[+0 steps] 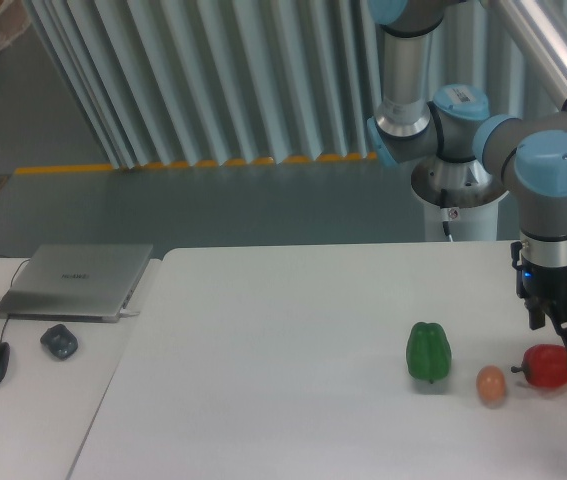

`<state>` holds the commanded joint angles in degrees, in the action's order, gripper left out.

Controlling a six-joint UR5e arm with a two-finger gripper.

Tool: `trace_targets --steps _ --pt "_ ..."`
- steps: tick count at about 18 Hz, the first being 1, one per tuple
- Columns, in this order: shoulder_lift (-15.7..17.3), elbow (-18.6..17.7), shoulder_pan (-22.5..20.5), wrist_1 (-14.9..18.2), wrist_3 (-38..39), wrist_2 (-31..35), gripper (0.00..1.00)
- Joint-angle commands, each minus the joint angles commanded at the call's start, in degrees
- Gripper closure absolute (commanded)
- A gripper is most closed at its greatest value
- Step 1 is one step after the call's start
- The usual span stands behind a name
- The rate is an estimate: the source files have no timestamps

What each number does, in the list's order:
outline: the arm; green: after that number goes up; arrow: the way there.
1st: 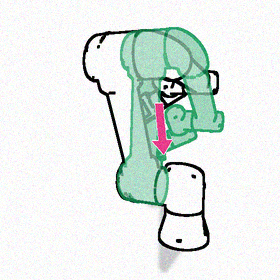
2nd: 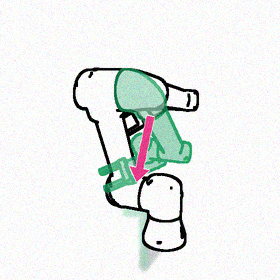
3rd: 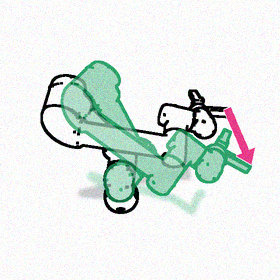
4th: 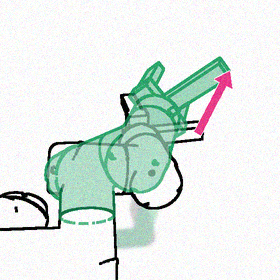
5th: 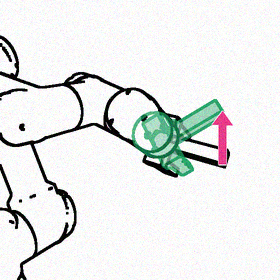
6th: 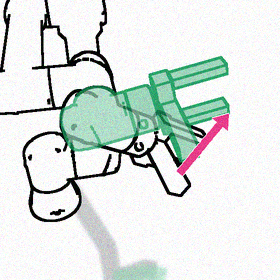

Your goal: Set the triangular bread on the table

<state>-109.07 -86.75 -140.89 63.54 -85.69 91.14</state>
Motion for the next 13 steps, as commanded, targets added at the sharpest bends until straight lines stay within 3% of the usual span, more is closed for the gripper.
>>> trace_targets --steps 13 --pt "0.0 0.0 -0.35 -0.52 0.53 -1.41 0.0"
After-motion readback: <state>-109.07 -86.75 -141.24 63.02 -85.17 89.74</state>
